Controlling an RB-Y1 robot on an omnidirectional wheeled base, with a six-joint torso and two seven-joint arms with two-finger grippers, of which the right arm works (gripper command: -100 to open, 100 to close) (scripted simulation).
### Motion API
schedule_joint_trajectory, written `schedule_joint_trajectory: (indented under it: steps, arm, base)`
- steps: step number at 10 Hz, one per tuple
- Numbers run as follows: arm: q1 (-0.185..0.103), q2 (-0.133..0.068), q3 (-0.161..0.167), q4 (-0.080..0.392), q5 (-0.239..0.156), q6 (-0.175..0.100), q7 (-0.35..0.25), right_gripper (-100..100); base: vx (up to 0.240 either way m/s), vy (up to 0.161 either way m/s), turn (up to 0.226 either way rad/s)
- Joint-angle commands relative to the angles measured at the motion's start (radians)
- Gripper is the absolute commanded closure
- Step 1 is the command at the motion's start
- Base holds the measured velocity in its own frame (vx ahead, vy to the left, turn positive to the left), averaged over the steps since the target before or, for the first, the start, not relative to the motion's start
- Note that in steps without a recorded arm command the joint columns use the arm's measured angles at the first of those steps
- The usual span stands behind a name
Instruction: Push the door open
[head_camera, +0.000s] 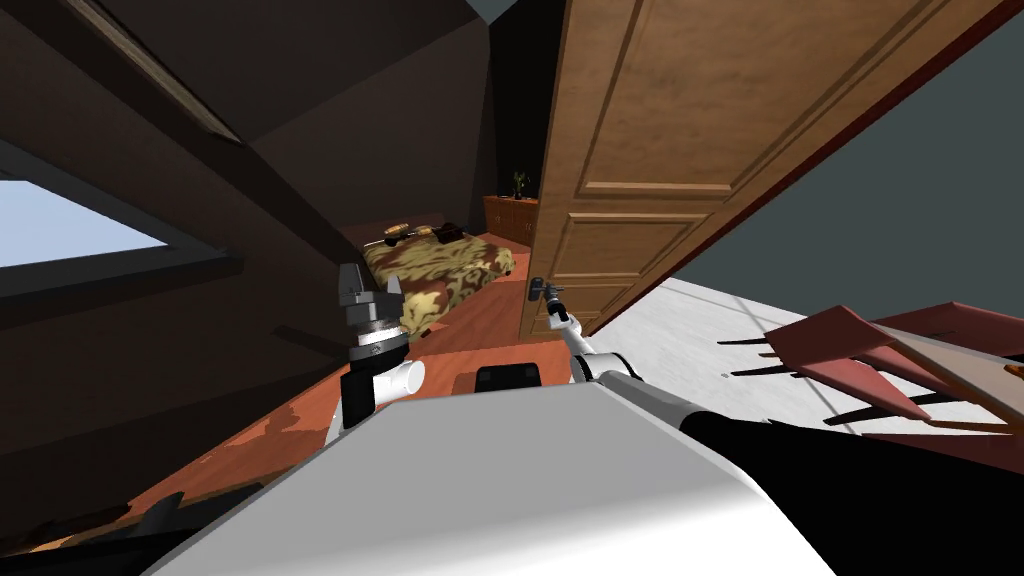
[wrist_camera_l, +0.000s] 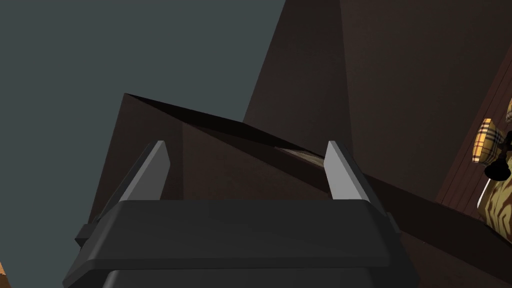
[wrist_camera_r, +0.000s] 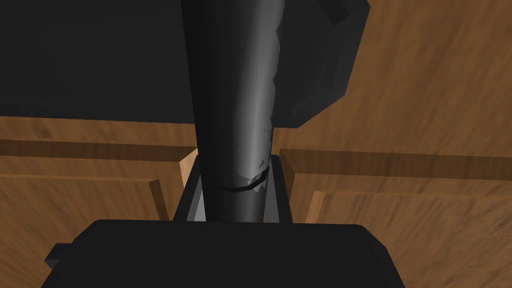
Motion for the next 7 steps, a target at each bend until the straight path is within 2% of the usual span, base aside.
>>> schedule_joint_trajectory:
  steps: [1,5,7]
  arm:
    - [-0.014,-0.018,-0.024,0.026,-0.008,-0.011,0.005,100]
    - [-0.01,-0.031,-0.068,0.031,-0.021,-0.011,0.023,100]
    - [-0.009,-0.037,-0.086,0.033,-0.026,-0.01,0.03,100]
  base:
    - [0.166,0.136,-0.076]
    - [0.177,0.145,-0.078]
    - [0.176,0.098,-0.05]
